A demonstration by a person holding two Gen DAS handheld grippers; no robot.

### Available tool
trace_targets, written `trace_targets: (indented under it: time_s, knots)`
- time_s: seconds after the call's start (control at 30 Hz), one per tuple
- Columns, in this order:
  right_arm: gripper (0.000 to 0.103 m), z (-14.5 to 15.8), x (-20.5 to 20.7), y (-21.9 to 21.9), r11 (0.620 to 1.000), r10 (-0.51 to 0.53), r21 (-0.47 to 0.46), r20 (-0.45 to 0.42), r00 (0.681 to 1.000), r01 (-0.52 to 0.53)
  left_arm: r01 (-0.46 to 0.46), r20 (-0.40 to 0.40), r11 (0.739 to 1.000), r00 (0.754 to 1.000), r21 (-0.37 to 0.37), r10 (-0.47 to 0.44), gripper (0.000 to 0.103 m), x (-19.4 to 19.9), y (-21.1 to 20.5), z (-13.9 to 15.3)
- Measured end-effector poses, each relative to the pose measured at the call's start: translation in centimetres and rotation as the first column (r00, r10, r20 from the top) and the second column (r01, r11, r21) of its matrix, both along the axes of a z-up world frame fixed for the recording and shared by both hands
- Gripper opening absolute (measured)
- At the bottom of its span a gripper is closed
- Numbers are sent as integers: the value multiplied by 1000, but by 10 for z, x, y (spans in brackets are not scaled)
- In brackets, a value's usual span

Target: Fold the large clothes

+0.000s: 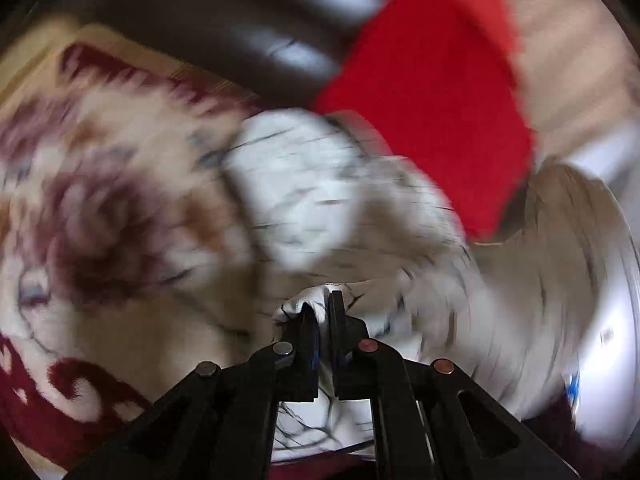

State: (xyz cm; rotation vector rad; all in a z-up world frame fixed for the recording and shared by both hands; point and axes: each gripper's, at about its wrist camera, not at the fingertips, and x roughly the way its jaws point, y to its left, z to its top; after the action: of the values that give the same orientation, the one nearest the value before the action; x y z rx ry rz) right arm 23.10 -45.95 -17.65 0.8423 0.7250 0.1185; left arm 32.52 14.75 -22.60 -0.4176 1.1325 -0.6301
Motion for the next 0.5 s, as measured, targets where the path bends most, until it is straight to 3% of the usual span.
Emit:
trace_targets:
  time_s: [0.07,0.1,0.17,0.2,0.23,0.33,0.43,0.5]
  knots:
    - [14,-25,9,-22,993,-95,63,-80,992,100,-80,-108,996,991,-46,75,8,12,3,-19]
    - [22,-39,9,-33,982,-130,124,-116,985,144,-99,-119,993,989,-60,91,8,12,4,-20]
    - [47,-48,3,-39,963,-148,208,-117,982,170,-125,-106,989,988,-84,116,8,9,4,-16]
    - [72,-46,-1,-38,961,-150,218,-103,983,170,-127,-98,988,988,-90,118,8,7,5,-15]
    - [79,-41,-7,-36,961,-159,218,-73,985,172,-131,-92,987,988,-90,123,8,3,6,-12]
    - [79,-19,-21,-30,973,-169,161,-4,986,168,-150,-84,981,987,-124,140,13,-4,10,-6]
    - [80,-3,-27,-15,988,-114,110,39,993,109,-178,-57,965,984,-191,170,14,-10,18,6]
    - [80,7,-29,-2,996,-54,77,70,996,48,-202,-40,960,979,-192,198,14,-8,18,14]
